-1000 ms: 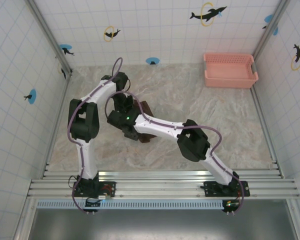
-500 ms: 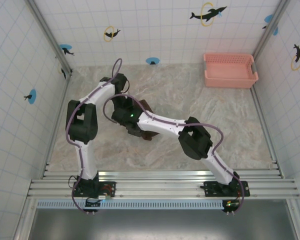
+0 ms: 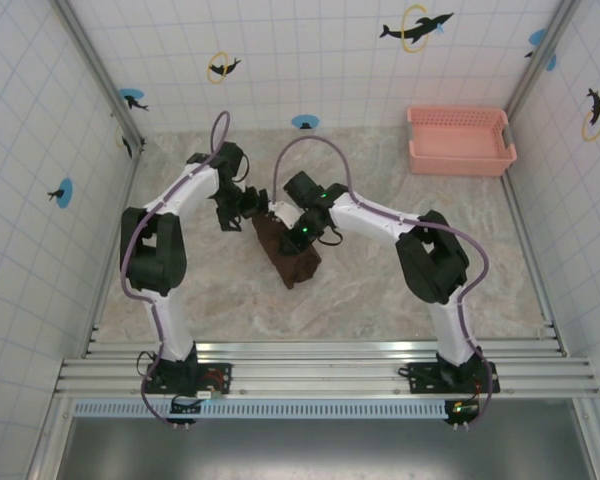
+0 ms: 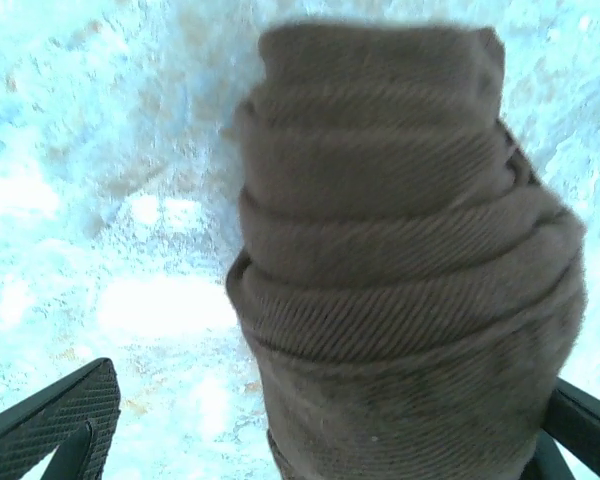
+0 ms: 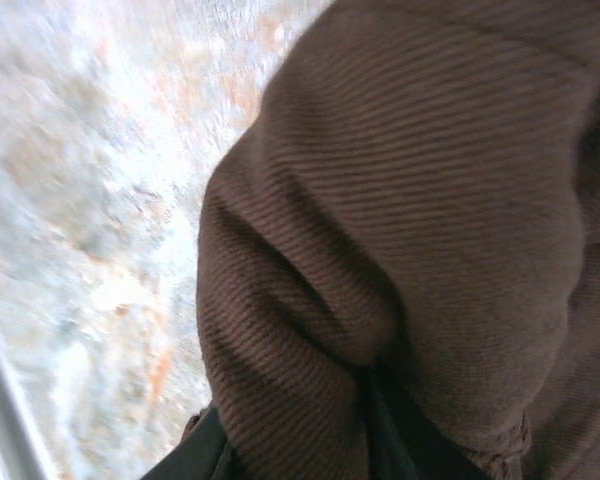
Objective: Roll up the long pants
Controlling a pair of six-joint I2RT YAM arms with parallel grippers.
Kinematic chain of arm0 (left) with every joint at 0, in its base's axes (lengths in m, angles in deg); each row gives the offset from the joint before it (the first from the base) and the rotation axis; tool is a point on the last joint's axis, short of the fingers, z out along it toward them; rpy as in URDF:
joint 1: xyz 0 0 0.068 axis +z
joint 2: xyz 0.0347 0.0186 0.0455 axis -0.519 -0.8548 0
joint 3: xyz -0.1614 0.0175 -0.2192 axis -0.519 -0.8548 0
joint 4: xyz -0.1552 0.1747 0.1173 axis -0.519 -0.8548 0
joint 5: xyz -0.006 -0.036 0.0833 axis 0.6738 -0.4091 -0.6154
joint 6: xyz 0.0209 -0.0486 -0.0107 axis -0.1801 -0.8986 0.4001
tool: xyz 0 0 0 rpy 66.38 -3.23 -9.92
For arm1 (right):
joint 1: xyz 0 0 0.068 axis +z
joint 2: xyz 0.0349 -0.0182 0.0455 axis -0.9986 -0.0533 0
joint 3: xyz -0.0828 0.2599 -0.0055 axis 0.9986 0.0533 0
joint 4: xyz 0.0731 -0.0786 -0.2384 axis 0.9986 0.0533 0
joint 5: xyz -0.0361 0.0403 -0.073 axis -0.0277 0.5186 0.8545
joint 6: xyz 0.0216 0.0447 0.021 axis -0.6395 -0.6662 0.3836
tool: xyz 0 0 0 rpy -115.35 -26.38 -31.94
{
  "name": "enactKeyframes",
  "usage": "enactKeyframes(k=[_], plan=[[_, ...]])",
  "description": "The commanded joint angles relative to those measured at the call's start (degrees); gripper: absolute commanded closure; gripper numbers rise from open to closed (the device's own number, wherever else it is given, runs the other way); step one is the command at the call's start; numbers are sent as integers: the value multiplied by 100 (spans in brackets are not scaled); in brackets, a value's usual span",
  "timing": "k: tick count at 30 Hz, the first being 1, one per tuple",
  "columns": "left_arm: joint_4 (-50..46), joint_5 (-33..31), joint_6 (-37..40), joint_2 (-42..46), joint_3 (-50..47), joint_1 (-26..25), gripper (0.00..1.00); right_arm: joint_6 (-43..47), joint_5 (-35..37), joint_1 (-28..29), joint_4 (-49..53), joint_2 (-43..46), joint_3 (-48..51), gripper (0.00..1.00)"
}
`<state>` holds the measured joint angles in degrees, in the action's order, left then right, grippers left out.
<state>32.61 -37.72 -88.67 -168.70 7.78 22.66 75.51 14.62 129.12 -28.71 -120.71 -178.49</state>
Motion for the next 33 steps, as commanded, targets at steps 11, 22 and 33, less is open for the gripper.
enactKeyframes(k=[11,22,33], plan=[[1342,1286,-799,434,-1516,-102,2,-2296,-1797,-1083,-1757,-763,1695,87],[1438,960,-1021,986,-1307,-137,3,-2349,-1767,-1260,-1196,-1165,1548,88],[1175,980,-594,658,-1797,-413,2,-2407,-1873,-1336,-1200,-1403,1476,88]])
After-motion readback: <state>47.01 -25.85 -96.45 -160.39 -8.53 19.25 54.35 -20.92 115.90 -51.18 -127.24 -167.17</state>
